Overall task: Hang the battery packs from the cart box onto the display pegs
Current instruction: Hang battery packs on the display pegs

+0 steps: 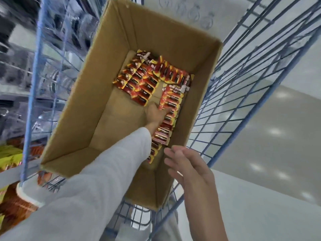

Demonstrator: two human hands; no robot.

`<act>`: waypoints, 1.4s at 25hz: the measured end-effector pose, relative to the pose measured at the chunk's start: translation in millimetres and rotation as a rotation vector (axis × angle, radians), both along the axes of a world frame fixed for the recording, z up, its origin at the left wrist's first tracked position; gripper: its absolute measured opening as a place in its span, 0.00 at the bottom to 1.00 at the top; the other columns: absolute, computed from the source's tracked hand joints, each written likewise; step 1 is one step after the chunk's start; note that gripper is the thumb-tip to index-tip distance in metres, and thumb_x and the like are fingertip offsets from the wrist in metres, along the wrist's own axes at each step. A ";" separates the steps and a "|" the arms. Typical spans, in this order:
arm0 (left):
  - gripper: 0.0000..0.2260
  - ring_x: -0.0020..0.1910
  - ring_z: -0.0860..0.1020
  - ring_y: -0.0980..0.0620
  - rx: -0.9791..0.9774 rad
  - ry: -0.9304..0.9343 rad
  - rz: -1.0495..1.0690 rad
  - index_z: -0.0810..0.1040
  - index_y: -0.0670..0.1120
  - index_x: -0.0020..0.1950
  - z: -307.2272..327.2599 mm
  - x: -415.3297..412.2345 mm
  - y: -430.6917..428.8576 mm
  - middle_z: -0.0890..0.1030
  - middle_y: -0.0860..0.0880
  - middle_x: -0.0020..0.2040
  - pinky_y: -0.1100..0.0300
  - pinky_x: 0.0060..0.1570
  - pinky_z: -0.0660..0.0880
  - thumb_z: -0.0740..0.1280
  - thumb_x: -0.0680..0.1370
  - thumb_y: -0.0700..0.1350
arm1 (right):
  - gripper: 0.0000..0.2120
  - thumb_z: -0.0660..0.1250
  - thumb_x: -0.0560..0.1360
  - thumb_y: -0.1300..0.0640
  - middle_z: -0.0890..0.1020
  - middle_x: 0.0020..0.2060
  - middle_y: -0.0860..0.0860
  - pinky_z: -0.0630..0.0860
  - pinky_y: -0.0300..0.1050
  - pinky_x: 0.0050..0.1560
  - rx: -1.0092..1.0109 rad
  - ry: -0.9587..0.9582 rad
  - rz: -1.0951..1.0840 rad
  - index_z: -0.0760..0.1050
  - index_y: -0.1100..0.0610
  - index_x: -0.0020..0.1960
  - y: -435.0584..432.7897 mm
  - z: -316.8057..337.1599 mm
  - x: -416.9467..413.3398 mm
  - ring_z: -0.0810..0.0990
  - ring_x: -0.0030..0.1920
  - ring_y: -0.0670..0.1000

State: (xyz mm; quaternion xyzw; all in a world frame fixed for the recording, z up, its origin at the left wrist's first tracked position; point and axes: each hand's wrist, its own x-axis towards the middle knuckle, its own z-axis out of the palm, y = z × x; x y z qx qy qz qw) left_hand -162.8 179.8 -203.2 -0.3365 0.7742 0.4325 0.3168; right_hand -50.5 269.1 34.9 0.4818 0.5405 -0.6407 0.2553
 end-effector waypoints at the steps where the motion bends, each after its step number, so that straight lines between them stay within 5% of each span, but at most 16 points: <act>1: 0.21 0.53 0.81 0.44 -0.004 -0.005 0.009 0.78 0.40 0.59 -1.4 -1.5 1.4 0.83 0.44 0.55 0.52 0.53 0.79 0.79 0.74 0.51 | 0.06 0.68 0.79 0.56 0.88 0.47 0.47 0.77 0.50 0.62 -0.003 -0.014 0.008 0.84 0.50 0.47 0.9 -3.1 -2.6 0.85 0.53 0.48; 6: 0.15 0.42 0.86 0.40 0.046 -0.125 0.160 0.83 0.42 0.50 -7.9 2.6 -21.0 0.87 0.45 0.45 0.47 0.43 0.84 0.78 0.70 0.48 | 0.05 0.70 0.79 0.54 0.88 0.46 0.45 0.79 0.48 0.59 -0.020 -0.044 0.021 0.84 0.49 0.49 0.4 -1.4 -15.5 0.85 0.49 0.46; 9: 0.08 0.41 0.84 0.48 0.039 -0.132 0.131 0.81 0.45 0.51 19.4 9.1 -44.5 0.86 0.47 0.46 0.57 0.40 0.79 0.75 0.74 0.45 | 0.03 0.70 0.79 0.55 0.88 0.46 0.48 0.82 0.40 0.47 -0.066 -0.048 0.014 0.83 0.51 0.51 -5.9 -10.6 -36.3 0.86 0.46 0.44; 12: 0.10 0.41 0.84 0.48 0.124 -0.157 0.240 0.78 0.45 0.57 56.1 29.7 -77.2 0.86 0.45 0.49 0.59 0.32 0.76 0.71 0.77 0.40 | 0.01 0.69 0.79 0.53 0.87 0.47 0.52 0.82 0.49 0.48 -0.009 -0.069 0.031 0.78 0.50 0.48 -20.0 -54.9 -75.3 0.86 0.44 0.49; 15: 0.12 0.46 0.87 0.46 0.263 -0.192 0.397 0.78 0.51 0.62 98.2 59.6 -109.6 0.86 0.46 0.53 0.55 0.38 0.81 0.69 0.81 0.39 | 0.16 0.65 0.74 0.49 0.83 0.55 0.55 0.77 0.57 0.61 0.212 -0.080 0.276 0.75 0.53 0.60 -35.8 -133.7 -119.7 0.82 0.56 0.60; 18: 0.17 0.51 0.87 0.44 0.351 -0.121 0.505 0.79 0.54 0.64 139.8 84.5 -131.5 0.87 0.48 0.55 0.49 0.41 0.84 0.69 0.80 0.36 | 0.31 0.67 0.78 0.51 0.72 0.71 0.59 0.69 0.54 0.70 0.395 -0.198 0.337 0.62 0.60 0.76 -42.0 -195.2 -145.5 0.71 0.71 0.61; 21: 0.23 0.56 0.86 0.43 0.426 -0.094 0.540 0.78 0.54 0.69 164.1 104.4 -148.2 0.86 0.48 0.59 0.42 0.54 0.82 0.70 0.78 0.34 | 0.38 0.71 0.78 0.52 0.66 0.75 0.59 0.67 0.54 0.72 0.486 -0.259 0.392 0.55 0.63 0.78 -42.1 -226.9 -150.8 0.67 0.74 0.60; 25: 0.27 0.56 0.86 0.43 0.453 -0.080 0.523 0.78 0.54 0.69 178.1 118.9 -161.7 0.86 0.47 0.59 0.42 0.55 0.81 0.74 0.71 0.39 | 0.39 0.73 0.77 0.51 0.66 0.74 0.61 0.69 0.55 0.70 0.681 -0.243 0.553 0.55 0.63 0.78 -50.0 -242.5 -139.4 0.69 0.73 0.61; 30: 0.26 0.55 0.86 0.40 0.420 -0.091 0.531 0.79 0.55 0.67 180.0 124.6 -172.2 0.86 0.46 0.58 0.37 0.54 0.82 0.75 0.72 0.37 | 0.23 0.67 0.79 0.49 0.77 0.65 0.58 0.74 0.52 0.62 0.600 -0.172 0.572 0.73 0.61 0.69 -52.5 -230.9 -128.6 0.76 0.65 0.62; 33: 0.25 0.52 0.87 0.39 0.441 -0.082 0.591 0.80 0.54 0.66 187.9 129.5 -175.3 0.87 0.44 0.56 0.41 0.50 0.83 0.73 0.73 0.32 | 0.10 0.66 0.79 0.55 0.82 0.58 0.58 0.81 0.53 0.57 0.335 -0.180 0.432 0.78 0.58 0.56 -59.3 -219.5 -118.7 0.81 0.55 0.60; 35: 0.26 0.51 0.87 0.37 0.475 -0.070 0.586 0.79 0.53 0.67 202.7 132.8 -179.3 0.87 0.43 0.56 0.41 0.45 0.83 0.72 0.73 0.31 | 0.04 0.67 0.78 0.62 0.83 0.51 0.58 0.82 0.52 0.43 0.119 -0.217 0.282 0.76 0.59 0.53 -61.6 -190.2 -106.9 0.83 0.48 0.57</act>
